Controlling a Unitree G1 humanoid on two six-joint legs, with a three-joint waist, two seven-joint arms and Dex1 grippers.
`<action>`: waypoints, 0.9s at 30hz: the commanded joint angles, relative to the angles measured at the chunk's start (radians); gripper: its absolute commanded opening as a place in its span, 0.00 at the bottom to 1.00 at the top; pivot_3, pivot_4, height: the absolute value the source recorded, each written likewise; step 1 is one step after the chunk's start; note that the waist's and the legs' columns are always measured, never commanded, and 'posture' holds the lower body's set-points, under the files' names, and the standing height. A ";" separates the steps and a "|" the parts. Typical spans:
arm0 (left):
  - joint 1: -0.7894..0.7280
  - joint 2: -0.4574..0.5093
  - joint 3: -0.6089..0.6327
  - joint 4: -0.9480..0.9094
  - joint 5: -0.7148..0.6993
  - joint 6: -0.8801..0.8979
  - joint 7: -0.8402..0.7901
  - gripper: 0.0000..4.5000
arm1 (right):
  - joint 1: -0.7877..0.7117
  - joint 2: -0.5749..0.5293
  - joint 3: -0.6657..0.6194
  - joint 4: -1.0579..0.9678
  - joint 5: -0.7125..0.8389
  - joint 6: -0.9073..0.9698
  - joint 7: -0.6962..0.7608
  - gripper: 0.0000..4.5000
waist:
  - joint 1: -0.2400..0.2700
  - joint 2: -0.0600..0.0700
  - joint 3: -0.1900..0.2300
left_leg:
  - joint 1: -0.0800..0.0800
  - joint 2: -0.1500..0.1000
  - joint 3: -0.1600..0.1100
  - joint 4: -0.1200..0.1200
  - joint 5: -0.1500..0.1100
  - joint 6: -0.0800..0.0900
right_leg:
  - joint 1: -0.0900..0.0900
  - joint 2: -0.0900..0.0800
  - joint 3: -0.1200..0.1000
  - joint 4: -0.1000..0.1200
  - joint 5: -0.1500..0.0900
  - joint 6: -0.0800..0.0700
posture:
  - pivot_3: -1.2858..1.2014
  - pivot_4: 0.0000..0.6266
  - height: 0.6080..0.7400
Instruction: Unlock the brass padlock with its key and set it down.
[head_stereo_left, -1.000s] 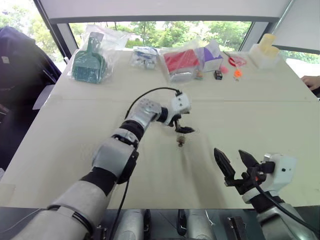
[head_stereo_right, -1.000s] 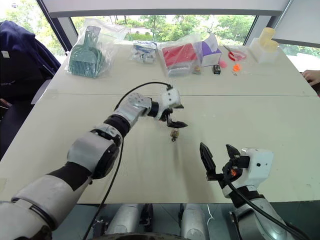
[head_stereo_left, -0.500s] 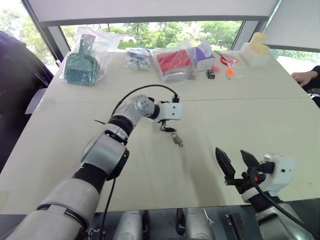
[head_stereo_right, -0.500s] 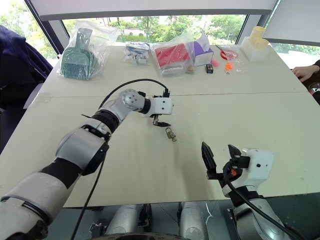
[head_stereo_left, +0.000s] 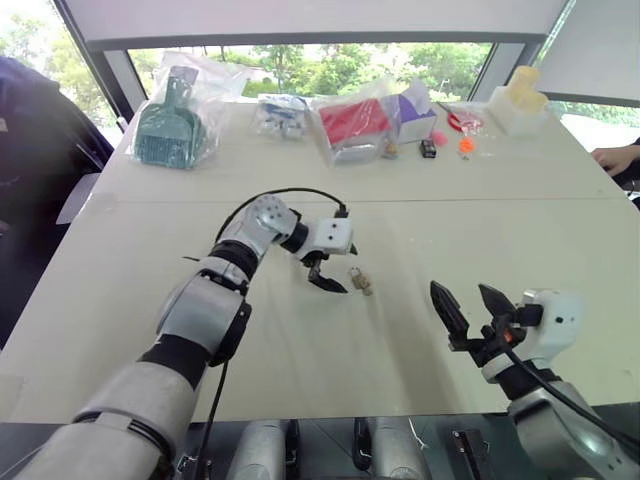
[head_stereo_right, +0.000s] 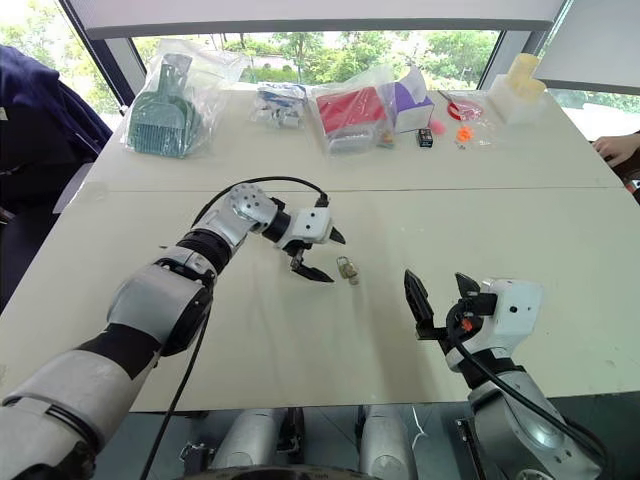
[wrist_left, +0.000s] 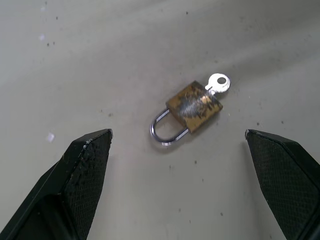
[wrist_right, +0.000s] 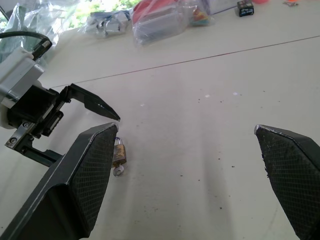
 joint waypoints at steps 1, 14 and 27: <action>0.010 -0.019 -0.021 -0.026 0.019 -0.083 0.066 0.98 | -0.004 0.016 -0.016 -0.023 -0.005 -0.001 0.006 1.00 | 0.000 0.000 0.000 | 0.000 0.000 0.000 0.000 0.000 0.000 | 0.000 0.000 0.000 0.000 0.000 0.000 | 0.52 0.24 0.96; -0.025 -0.008 -0.138 0.027 0.147 0.030 0.027 0.62 | 0.028 0.069 -0.012 -0.048 -0.049 0.000 -0.001 1.00 | -0.002 0.000 -0.003 | 0.002 0.000 0.000 0.000 0.000 0.000 | 0.001 0.000 0.000 0.000 0.000 0.000 | 0.52 0.24 0.96; -0.031 0.039 -0.122 0.020 0.098 0.030 -0.034 0.27 | 0.022 0.105 -0.002 -0.043 -0.050 0.016 0.017 1.00 | -0.010 0.000 -0.008 | 0.004 0.002 0.000 0.000 0.000 0.000 | 0.002 0.001 0.000 0.001 0.000 0.000 | 0.52 0.24 0.96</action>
